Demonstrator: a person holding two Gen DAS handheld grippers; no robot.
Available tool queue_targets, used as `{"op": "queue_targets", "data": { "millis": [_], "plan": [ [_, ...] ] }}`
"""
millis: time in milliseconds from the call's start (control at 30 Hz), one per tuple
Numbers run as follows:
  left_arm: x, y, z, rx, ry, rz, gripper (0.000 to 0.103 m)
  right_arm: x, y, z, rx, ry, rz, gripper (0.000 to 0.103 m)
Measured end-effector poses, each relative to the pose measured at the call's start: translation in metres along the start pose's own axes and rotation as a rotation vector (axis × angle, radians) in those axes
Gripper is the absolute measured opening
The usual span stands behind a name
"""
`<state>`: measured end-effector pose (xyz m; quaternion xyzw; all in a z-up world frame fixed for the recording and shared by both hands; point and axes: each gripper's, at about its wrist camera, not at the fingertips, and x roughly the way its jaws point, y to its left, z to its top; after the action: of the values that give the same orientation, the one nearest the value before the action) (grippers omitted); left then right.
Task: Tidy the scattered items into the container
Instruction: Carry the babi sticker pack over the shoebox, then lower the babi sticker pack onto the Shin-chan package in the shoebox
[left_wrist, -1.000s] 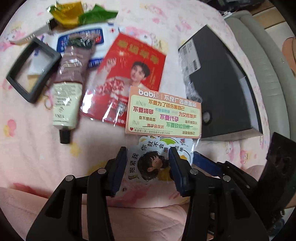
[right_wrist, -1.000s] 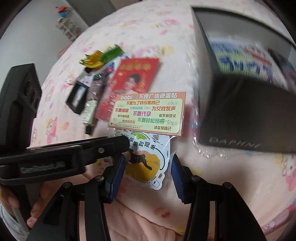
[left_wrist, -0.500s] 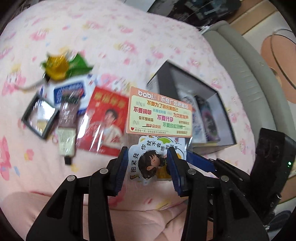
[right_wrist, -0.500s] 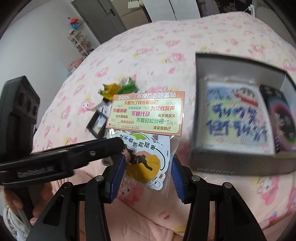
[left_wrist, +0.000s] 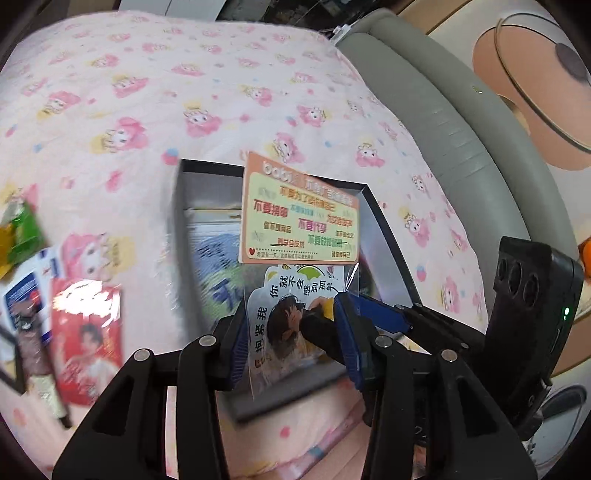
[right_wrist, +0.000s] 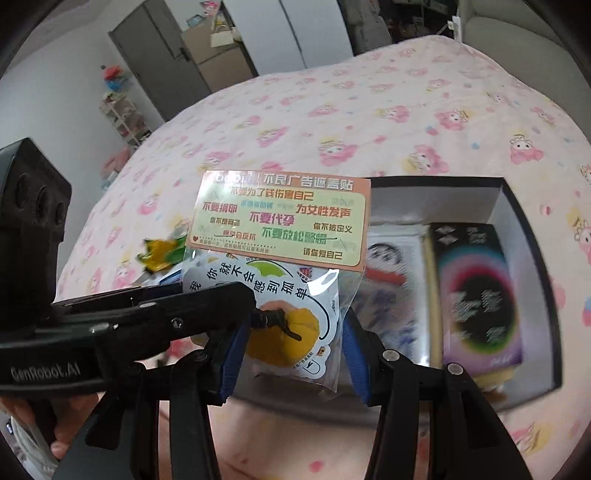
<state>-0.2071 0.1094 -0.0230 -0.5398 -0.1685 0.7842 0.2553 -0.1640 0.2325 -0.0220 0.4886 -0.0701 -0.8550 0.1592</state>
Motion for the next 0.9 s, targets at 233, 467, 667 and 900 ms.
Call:
{"op": "queue_targets", "data": {
  "millis": [233, 467, 667, 900],
  "plan": [
    [0.053, 0.01, 0.017, -0.025, 0.075, 0.078, 0.042, 0.033, -0.049, 0.01, 0.072, 0.054, 0.023, 0.046],
    [0.075, 0.003, 0.019, -0.016, 0.095, 0.173, 0.042, 0.052, -0.085, 0.008, 0.211, 0.134, 0.123, 0.046],
    [0.08, -0.007, 0.015, 0.005, 0.109, 0.254, 0.042, 0.048, -0.081, 0.008, 0.166, 0.114, 0.053, 0.046],
    [0.085, -0.017, 0.01, 0.033, 0.123, 0.356, 0.042, 0.056, -0.088, 0.004, 0.176, 0.161, 0.043, 0.046]
  ]
}}
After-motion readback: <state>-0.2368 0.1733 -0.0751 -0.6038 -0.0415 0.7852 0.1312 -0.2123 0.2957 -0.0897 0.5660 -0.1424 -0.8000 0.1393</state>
